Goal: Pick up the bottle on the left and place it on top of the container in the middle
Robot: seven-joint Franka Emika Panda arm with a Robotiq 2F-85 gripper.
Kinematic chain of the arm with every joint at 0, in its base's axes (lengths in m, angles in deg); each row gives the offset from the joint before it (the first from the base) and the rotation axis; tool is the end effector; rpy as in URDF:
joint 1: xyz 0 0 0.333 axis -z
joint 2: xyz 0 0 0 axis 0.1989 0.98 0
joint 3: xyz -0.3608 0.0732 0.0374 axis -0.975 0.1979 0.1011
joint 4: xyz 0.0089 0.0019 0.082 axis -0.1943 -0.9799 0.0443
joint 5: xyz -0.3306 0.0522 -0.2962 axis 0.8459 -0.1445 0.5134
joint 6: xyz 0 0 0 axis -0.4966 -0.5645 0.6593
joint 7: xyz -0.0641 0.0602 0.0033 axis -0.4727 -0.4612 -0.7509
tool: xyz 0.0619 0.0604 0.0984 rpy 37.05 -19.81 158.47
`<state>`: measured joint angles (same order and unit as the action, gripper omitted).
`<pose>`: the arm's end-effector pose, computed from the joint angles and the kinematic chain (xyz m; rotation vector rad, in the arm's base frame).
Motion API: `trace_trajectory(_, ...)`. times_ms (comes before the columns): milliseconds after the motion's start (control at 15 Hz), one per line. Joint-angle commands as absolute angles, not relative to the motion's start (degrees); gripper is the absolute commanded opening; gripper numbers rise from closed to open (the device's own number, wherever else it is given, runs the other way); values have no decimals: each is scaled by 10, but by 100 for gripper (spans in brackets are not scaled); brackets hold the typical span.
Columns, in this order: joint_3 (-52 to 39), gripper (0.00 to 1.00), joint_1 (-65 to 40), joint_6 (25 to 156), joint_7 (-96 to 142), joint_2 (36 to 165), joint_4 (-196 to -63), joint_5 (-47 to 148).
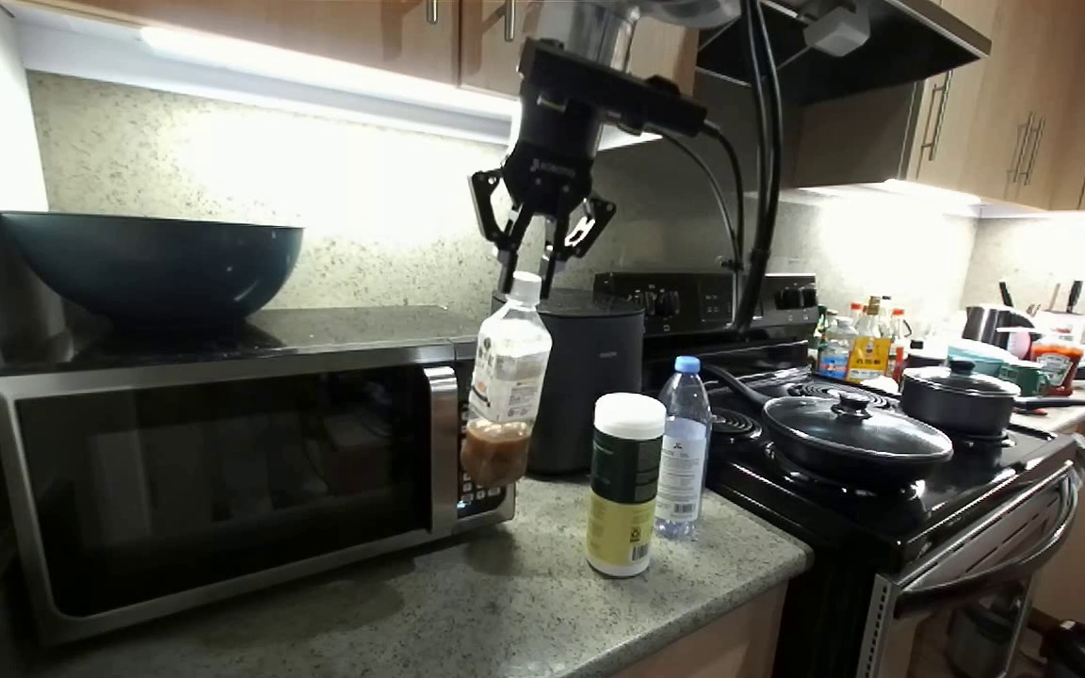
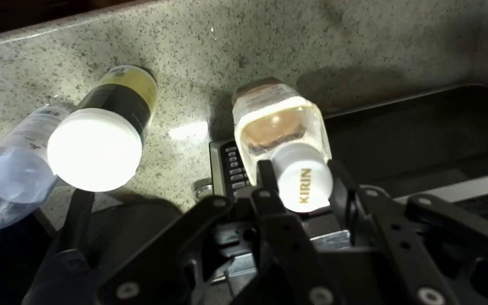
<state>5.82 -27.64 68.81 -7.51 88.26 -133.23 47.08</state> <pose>0.6098 0.2754 0.5881 -2.9979 0.2806 -0.2727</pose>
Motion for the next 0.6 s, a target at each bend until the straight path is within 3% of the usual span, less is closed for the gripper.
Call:
trace_trajectory(0, 68, 9, -264, 687, -135, 794, -1388, 513)
trace_trajectory(200, 76, 9, -254, 682, -123, 810, -1363, 498)
trace_trajectory(267, 78, 34, -251, 681, -124, 800, -1367, 498)
trace_trajectory(533, 81, 34, -251, 681, -125, 810, -1367, 498)
